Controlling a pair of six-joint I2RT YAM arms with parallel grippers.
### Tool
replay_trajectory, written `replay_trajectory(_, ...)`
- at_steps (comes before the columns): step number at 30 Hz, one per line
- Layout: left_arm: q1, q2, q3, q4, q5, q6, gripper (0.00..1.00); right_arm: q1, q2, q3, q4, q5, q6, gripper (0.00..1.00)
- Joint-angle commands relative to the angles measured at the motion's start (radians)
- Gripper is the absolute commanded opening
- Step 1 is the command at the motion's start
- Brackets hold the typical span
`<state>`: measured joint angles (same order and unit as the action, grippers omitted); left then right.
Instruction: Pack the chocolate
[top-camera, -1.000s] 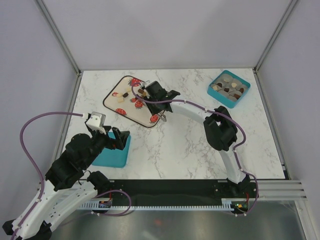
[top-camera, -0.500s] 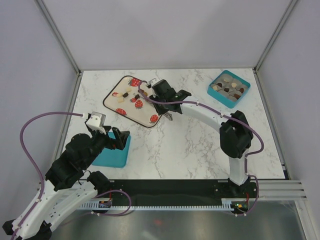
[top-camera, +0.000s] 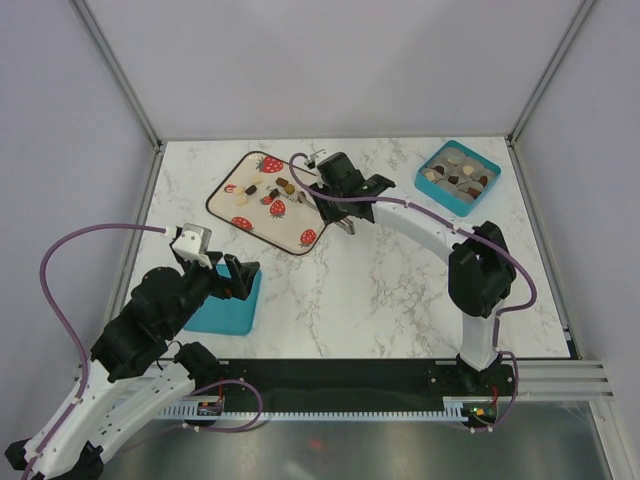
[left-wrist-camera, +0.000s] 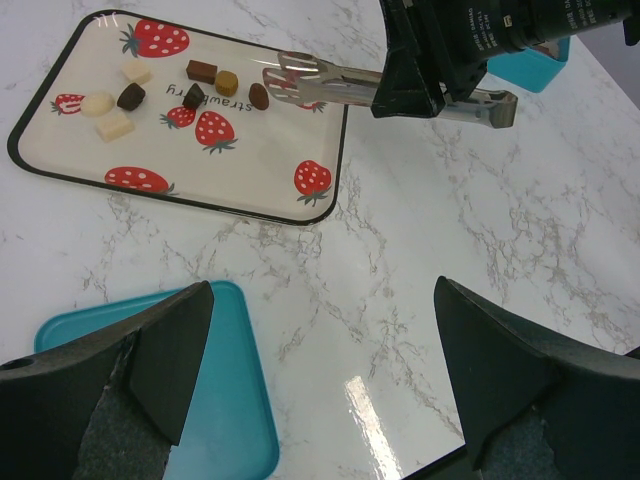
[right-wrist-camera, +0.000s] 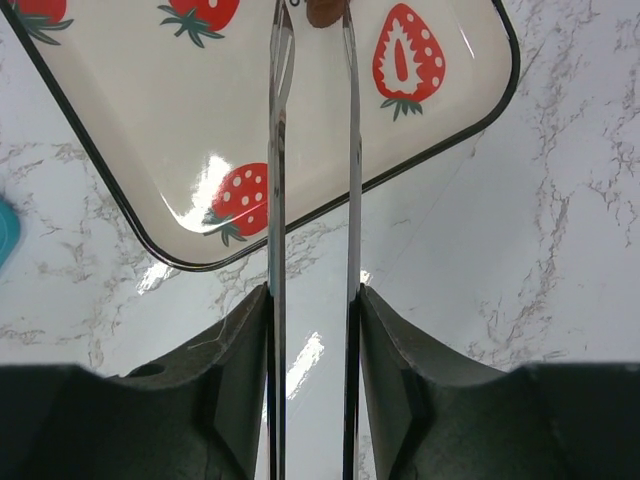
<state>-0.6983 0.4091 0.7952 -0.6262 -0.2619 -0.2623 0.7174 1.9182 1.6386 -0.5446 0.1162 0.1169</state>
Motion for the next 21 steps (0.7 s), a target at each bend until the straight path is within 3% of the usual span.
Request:
replay_trajectory(1,-0.003,-0.006,-0.004,0.036,-0.028,0.041,1.00,-0.022,0.025,0.021,0.034,-0.009,-0.016,0.48)
replay_trajectory(13,-0.004,0.003,-0.004,0.037,-0.028,0.043,1.00,-0.026,0.151,0.089,0.081,-0.092,0.047,0.50)
replay_trajectory(21,-0.004,0.000,-0.004,0.036,-0.030,0.044,1.00,-0.026,0.191,0.122,0.078,-0.046,0.067,0.49)
